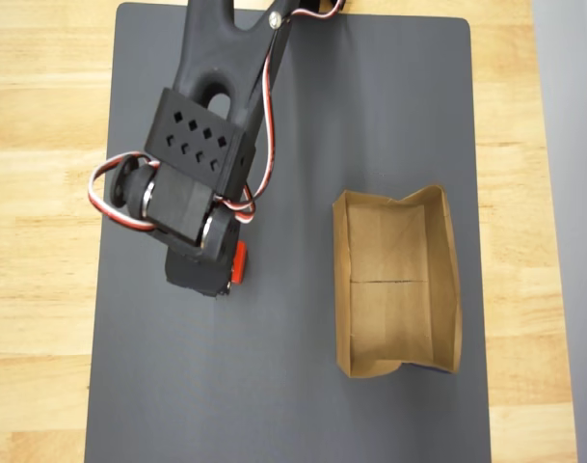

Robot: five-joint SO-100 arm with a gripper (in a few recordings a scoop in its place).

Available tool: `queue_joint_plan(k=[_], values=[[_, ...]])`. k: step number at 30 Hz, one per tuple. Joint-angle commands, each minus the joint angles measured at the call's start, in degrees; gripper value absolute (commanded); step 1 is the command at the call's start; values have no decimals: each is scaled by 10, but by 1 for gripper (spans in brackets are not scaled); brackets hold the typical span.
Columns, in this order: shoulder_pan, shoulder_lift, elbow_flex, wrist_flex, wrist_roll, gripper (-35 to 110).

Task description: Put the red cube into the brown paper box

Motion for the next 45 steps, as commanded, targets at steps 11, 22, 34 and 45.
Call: queue_joint_plan(k=[11, 22, 34, 45], values=[[4, 119, 36, -45, -41, 0], [-2, 262, 187, -192, -78, 0], [-47, 407, 382, -392, -127, 0], [-131, 533, 432, -381, -30, 0]])
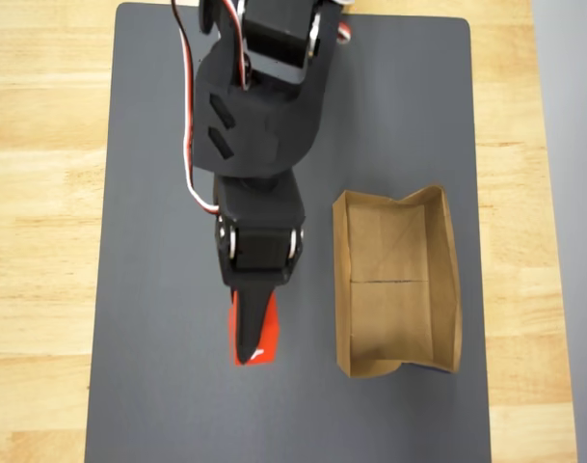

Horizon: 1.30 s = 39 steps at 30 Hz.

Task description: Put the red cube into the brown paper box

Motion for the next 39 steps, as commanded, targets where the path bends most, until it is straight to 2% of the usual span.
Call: queue_joint_plan(k=[1, 7, 16, 24, 39], values=[[-22, 66, 0, 35, 29, 0], [-84, 107, -1, 101, 103, 0], [-155, 78, -4, 167, 171, 0], [-171, 11, -35, 171, 181, 0], [-226, 0, -28, 186, 171, 3]])
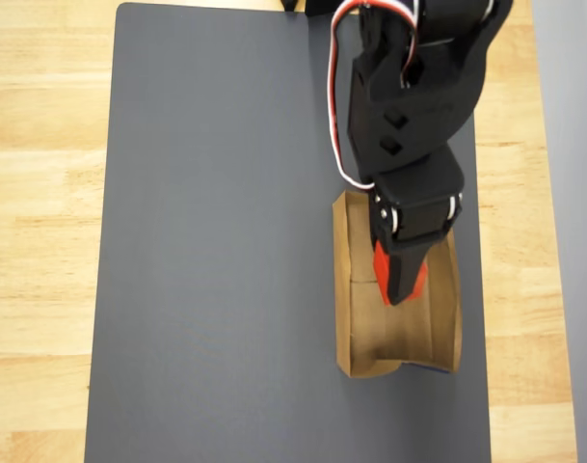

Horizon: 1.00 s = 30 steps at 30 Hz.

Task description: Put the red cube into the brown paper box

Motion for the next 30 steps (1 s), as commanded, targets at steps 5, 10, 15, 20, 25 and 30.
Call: queue_joint_plan(k=[5, 10, 15, 20, 25, 30], values=[[-15, 0, 24, -14, -33, 4], [-15, -6, 37, -12, -40, 9], [-7, -4, 38, -1, -22, 24], [-1, -3, 40, 0, -26, 34], [1, 5, 42, -9, -41, 34], [7, 36, 50, -25, -33, 23]])
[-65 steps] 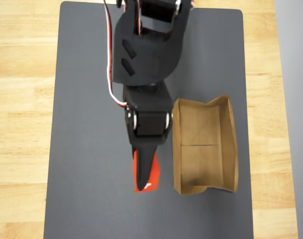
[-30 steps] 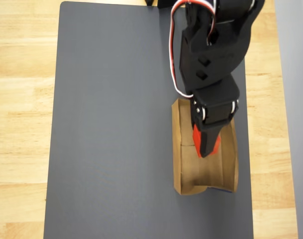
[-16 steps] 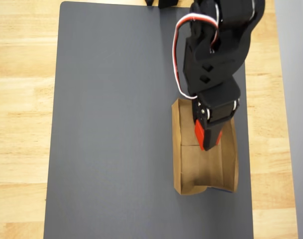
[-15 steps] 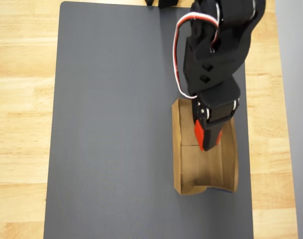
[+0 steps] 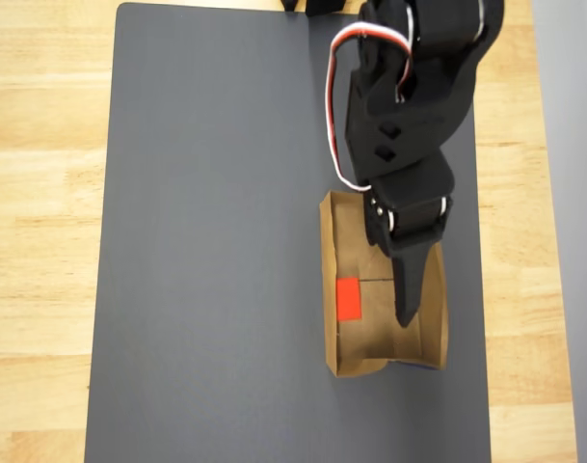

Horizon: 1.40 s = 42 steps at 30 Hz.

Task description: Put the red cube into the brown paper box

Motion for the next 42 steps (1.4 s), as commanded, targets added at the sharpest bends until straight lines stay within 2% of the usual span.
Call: queue_joint_plan(k=[1, 5, 18, 24, 30, 34, 42], values=[[7, 61, 12, -20, 1, 19], [18, 141, 64, -83, -20, 0], [119, 523, 287, -268, -81, 0], [164, 709, 380, -298, -83, 0], [187, 791, 417, -301, -40, 0], [199, 834, 474, -365, -25, 0], [192, 834, 551, -381, 2, 0]])
